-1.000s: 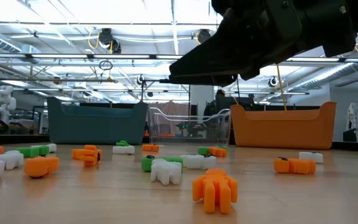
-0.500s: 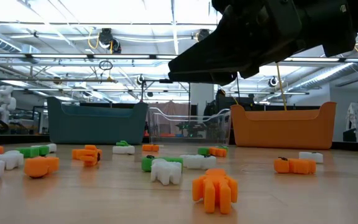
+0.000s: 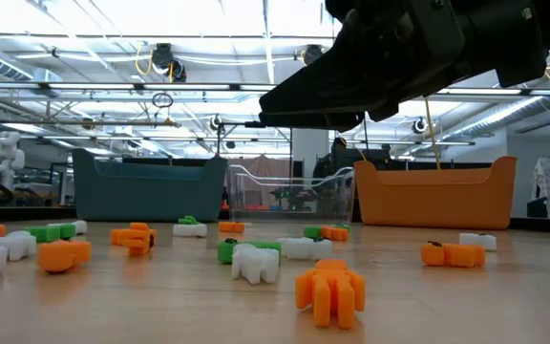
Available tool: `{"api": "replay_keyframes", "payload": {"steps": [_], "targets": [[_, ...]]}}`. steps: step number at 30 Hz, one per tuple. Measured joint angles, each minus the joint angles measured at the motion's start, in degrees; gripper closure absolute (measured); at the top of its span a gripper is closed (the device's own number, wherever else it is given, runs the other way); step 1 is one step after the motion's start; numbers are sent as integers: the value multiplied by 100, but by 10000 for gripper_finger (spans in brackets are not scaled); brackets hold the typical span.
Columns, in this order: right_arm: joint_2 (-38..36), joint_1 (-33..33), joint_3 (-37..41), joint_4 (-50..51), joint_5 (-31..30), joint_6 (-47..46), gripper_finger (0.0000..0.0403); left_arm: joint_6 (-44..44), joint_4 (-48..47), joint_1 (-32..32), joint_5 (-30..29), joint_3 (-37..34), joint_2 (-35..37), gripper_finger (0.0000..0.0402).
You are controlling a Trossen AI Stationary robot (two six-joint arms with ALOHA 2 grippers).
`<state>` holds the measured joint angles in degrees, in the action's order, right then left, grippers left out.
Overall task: Sort Halloween decoration
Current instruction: Put the green skeleton toy into the blue bin
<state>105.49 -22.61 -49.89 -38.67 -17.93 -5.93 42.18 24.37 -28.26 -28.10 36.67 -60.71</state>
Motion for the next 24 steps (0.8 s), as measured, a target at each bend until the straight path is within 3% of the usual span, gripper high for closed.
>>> {"api": "replay_keyframes", "payload": {"steps": [4, 10, 20, 24], "targets": [[0, 0, 0, 64, 0, 33, 222, -498, 109, 86, -613, 0, 46, 391], [0, 0, 0, 99, 1, -228, 222, -1042, -32, 606, -654, 0, 358, 391], [0, 76, -2, 36, -49, 73, 222, -2445, -1717, 2389, -422, 4, 1310, 391], [0, 184, -2, 48, -577, 450, 222, -2830, -2379, 3262, -106, 4, 1392, 391]]}}
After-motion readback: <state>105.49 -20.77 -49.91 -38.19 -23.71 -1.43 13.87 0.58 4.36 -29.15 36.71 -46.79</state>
